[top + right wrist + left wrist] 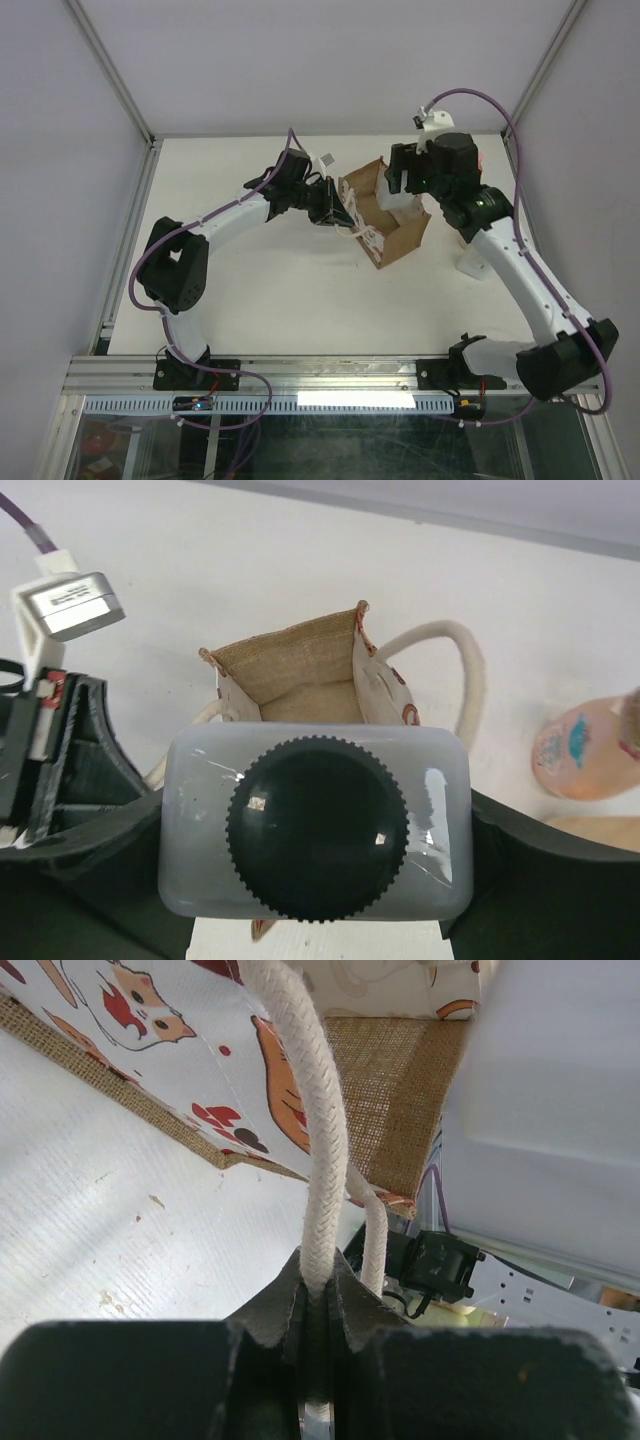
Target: Take the personal care products out of the canvas bag
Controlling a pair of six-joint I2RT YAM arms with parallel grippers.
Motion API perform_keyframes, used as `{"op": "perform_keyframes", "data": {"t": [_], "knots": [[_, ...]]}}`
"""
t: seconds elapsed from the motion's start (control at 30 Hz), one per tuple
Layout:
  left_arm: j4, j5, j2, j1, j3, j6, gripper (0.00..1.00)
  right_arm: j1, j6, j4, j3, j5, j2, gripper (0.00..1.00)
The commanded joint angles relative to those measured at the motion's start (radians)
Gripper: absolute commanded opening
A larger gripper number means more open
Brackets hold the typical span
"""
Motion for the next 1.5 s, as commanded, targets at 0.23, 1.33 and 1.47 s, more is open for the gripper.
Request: {"op": "perform_keyframes", "data": {"t": [0.23,1.33,1.47], "knots": [[0.04,0.018,0.015,-0.003,0.055,-0.011,0.0,0.006,-0.019,-0.153,-0.01,0.266,-0.402,0.0],[0.039,0.016,-0.014,-0.005,0.035,-0.024,0.0,-0.062,0.34,0.162,-0.82,0.778,-0.686,0.0],[0.04,0.019,-0.01,-0.005,0.039,-0.024,0.0,-0.071,0.395,0.113,-0.836,0.807,-0.688,0.02]]}}
